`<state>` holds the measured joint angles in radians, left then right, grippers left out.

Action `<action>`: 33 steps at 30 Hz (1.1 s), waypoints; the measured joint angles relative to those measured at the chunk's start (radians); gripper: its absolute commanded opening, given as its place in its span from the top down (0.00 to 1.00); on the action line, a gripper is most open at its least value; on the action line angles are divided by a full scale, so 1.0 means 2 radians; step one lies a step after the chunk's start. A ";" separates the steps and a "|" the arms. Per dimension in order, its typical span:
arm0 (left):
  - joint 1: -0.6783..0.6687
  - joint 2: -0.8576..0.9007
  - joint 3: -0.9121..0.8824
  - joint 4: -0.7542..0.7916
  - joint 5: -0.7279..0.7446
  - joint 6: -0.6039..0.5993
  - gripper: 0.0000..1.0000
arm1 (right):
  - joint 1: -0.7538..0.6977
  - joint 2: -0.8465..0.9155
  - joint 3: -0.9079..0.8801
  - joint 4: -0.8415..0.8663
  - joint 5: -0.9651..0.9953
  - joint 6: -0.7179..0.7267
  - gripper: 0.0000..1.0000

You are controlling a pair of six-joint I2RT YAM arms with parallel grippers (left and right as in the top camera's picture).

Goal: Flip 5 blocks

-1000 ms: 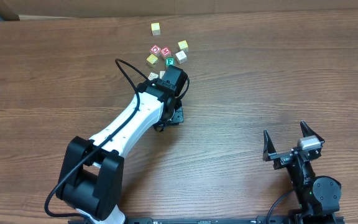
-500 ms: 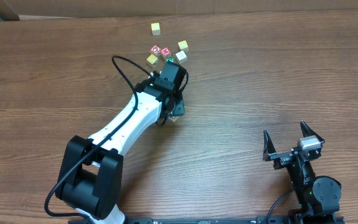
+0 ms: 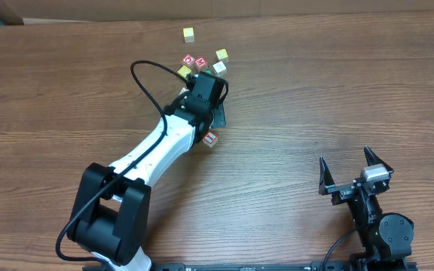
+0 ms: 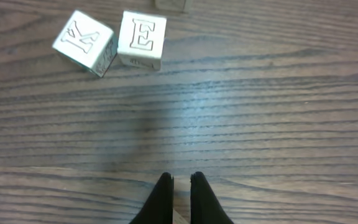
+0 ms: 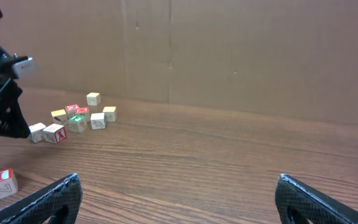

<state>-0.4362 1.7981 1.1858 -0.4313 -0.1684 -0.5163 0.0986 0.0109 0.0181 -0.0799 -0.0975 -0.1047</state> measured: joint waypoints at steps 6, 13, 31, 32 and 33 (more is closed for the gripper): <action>0.000 0.001 -0.027 0.036 0.009 0.011 0.96 | 0.000 0.000 0.000 0.000 0.000 0.000 0.00; 0.000 0.012 -0.027 0.068 0.042 0.064 0.96 | 0.000 0.000 0.000 0.000 0.000 0.000 0.00; 0.000 0.060 0.012 -0.057 0.052 0.131 0.96 | 0.000 0.000 0.000 0.000 0.000 0.000 0.00; 0.000 0.060 0.020 -0.063 0.052 0.131 0.96 | 0.000 0.000 0.000 0.000 0.000 0.000 0.00; 0.000 0.060 0.028 -0.066 0.052 0.132 0.97 | 0.000 0.000 0.000 0.000 0.000 0.000 0.00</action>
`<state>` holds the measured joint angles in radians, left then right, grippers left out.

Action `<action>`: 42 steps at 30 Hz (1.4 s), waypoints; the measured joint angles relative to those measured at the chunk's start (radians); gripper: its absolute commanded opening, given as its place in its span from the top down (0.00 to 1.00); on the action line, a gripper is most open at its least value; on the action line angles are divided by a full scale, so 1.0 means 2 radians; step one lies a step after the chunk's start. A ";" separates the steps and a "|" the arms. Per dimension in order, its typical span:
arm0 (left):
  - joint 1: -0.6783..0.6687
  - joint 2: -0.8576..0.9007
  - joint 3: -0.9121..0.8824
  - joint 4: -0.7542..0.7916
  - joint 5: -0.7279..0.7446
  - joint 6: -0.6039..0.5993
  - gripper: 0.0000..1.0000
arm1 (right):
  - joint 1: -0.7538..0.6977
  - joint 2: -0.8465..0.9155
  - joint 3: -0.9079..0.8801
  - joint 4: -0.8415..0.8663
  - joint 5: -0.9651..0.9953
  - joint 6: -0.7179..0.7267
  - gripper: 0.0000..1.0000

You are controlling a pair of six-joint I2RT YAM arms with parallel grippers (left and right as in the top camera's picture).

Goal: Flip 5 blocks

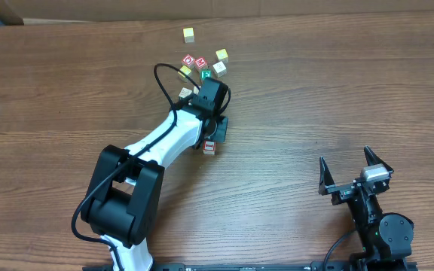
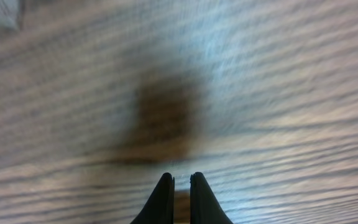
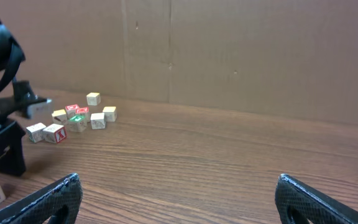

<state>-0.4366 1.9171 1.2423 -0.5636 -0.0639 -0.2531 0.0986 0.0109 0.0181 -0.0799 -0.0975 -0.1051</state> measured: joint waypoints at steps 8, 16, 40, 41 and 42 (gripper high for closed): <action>0.000 0.000 0.079 -0.068 -0.019 -0.007 0.96 | 0.000 0.000 0.000 0.000 0.000 0.000 0.00; 0.000 0.000 0.126 -0.146 0.038 -0.027 0.96 | 0.000 0.000 0.000 0.000 0.000 0.000 0.00; -0.013 0.080 0.110 -0.159 0.076 -0.057 0.96 | 0.000 0.000 0.000 0.000 0.000 0.000 0.00; -0.013 0.080 0.110 -0.159 0.075 -0.057 0.96 | 0.000 0.000 0.000 0.000 0.000 0.000 0.00; -0.013 0.080 0.110 -0.160 0.074 -0.057 0.96 | 0.000 0.000 0.000 0.000 0.000 0.000 0.00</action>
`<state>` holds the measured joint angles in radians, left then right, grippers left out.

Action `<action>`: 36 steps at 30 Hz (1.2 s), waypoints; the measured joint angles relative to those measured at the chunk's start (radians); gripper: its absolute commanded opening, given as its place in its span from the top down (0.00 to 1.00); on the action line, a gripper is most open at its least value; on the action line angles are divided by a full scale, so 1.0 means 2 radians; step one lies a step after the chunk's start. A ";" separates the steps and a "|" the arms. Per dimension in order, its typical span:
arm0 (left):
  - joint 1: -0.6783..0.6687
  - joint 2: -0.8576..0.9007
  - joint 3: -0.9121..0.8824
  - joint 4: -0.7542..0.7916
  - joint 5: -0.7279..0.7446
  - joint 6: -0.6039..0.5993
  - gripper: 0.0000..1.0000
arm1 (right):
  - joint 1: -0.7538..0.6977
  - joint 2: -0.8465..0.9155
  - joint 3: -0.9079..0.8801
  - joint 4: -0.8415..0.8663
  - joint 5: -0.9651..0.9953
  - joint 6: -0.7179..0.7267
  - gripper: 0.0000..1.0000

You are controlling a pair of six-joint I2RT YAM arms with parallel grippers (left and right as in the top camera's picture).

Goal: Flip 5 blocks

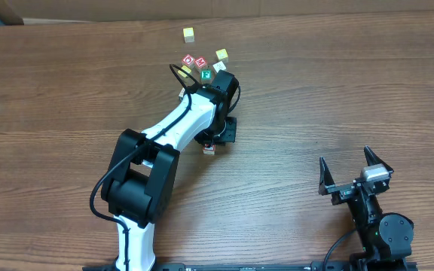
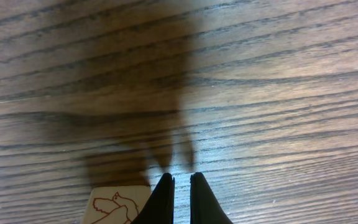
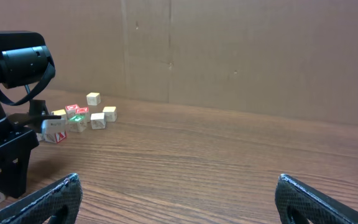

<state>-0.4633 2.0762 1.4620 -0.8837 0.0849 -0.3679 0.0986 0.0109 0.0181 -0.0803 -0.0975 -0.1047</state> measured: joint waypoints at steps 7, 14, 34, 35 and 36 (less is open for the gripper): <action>0.000 0.000 0.000 -0.004 -0.011 0.000 0.96 | 0.000 0.000 0.000 0.000 0.000 0.000 0.00; 0.000 0.000 0.018 -0.021 -0.013 0.000 0.96 | 0.000 0.000 0.000 0.000 0.000 0.000 0.00; 0.060 -0.001 0.231 -0.061 -0.116 0.031 0.15 | 0.000 0.000 0.000 0.000 0.000 0.000 0.00; 0.062 -0.001 0.230 -0.057 -0.124 0.043 0.21 | 0.000 0.000 0.000 0.000 0.000 0.000 0.00; 0.066 -0.001 0.229 -0.056 -0.126 0.045 0.24 | 0.000 0.000 0.000 0.000 0.000 0.000 0.00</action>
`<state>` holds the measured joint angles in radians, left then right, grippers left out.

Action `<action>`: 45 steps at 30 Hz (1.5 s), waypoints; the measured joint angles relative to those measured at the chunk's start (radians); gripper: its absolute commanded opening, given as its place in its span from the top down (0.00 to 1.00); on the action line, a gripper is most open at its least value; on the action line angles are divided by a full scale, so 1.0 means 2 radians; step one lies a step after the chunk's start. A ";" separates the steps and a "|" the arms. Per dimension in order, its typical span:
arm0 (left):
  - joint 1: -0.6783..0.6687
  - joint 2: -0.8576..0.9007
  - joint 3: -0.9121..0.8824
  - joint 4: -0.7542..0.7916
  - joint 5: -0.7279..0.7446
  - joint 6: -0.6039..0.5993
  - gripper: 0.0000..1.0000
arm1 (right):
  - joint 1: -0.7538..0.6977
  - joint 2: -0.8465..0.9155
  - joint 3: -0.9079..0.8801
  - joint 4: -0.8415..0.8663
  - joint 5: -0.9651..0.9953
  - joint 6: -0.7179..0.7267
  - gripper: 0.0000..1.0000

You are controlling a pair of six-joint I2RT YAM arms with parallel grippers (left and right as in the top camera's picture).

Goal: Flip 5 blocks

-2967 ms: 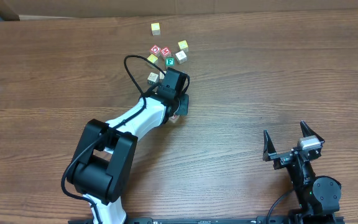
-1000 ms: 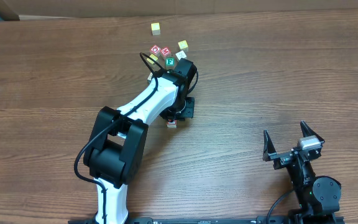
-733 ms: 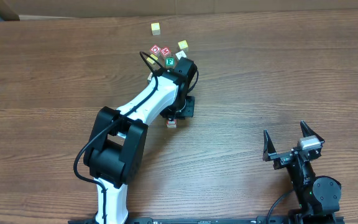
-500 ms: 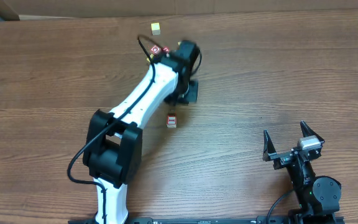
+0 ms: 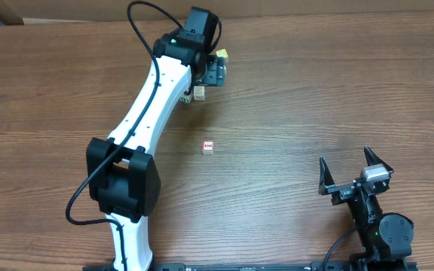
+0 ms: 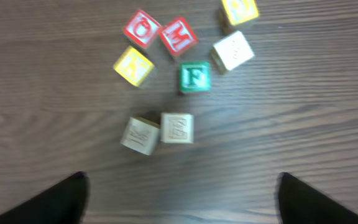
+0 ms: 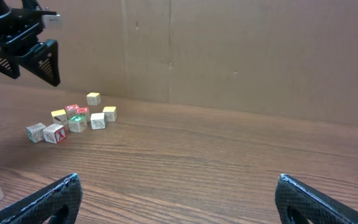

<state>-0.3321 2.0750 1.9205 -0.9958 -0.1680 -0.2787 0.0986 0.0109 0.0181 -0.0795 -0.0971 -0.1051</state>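
Observation:
Seen from the left wrist, a cluster of letter blocks lies on the wood: red O (image 6: pixel 143 28), red M (image 6: pixel 178 37), green F (image 6: pixel 195 76), two yellow blocks, a white one (image 6: pixel 234 50), and two pale blocks (image 6: pixel 177 127) side by side. My left gripper (image 6: pixel 179 199) hangs open high above the cluster (image 5: pixel 198 92). One red-topped block (image 5: pixel 209 147) lies alone mid-table. My right gripper (image 7: pixel 179 193) rests open near the front right, holding nothing.
The wooden table (image 5: pixel 315 90) runs wide to the right of the cluster. A cardboard wall (image 7: pixel 229 50) stands behind it. My long white left arm (image 5: pixel 153 105) stretches from the front left to the far cluster.
My left gripper was shut and low on the table beside the lone block. Now it is open and raised over the far cluster. The right arm has not moved.
My left gripper was shut low on the table near the two pale blocks. Then it was shut near the lone block, and later right beside it. The lone block shifted slightly toward the front. Now the gripper hangs open above the cluster.

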 measured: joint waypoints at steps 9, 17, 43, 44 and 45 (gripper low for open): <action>0.039 0.010 -0.005 0.004 0.004 0.061 0.46 | 0.000 0.000 0.000 0.000 0.000 0.000 0.00; 0.052 0.077 -0.005 0.010 0.022 0.125 0.69 | 0.000 0.000 0.000 0.000 0.000 0.000 0.00; 0.052 0.122 -0.008 0.035 0.027 0.134 0.72 | 0.000 0.000 0.000 0.000 0.000 0.000 0.00; 0.052 0.122 -0.008 0.035 0.027 0.130 0.73 | 0.000 0.000 0.000 0.000 0.000 0.000 0.00; 0.052 0.122 -0.008 0.035 0.028 0.127 0.75 | 0.000 0.000 0.000 0.000 0.000 0.000 0.00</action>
<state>-0.2283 2.3192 1.9041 -0.9257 -0.1120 -0.0238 0.0986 0.0109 0.0181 -0.0803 -0.0975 -0.1047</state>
